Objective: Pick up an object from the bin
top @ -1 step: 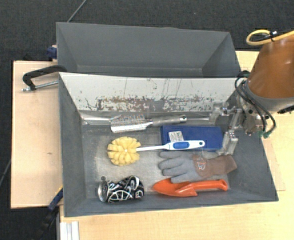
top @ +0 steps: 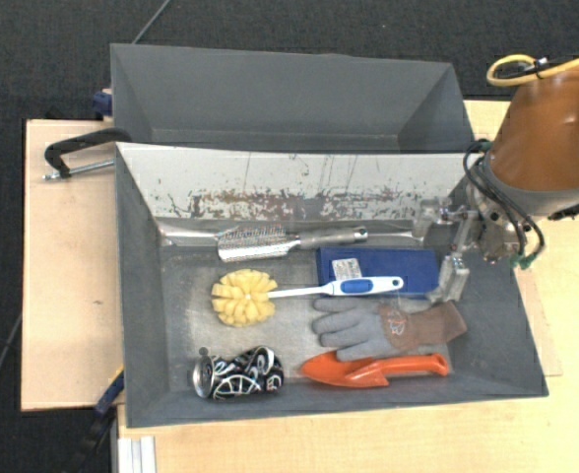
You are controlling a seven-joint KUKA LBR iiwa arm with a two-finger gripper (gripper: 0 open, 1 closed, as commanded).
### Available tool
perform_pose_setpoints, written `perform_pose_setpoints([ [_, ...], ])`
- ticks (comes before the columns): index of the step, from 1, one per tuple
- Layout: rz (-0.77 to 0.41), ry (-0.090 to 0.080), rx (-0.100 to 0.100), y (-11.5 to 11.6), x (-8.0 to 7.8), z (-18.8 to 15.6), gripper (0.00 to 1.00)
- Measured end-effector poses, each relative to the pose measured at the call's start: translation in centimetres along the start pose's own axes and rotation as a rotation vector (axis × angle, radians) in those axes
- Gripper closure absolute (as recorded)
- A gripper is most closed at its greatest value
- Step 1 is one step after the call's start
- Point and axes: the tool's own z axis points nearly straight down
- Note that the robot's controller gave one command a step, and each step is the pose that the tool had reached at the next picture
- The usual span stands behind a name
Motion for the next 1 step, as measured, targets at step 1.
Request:
perform_pose_setpoints([
  [1,-0.062,0.000,-0.002,8.41,-2.90,8.17,0.00],
])
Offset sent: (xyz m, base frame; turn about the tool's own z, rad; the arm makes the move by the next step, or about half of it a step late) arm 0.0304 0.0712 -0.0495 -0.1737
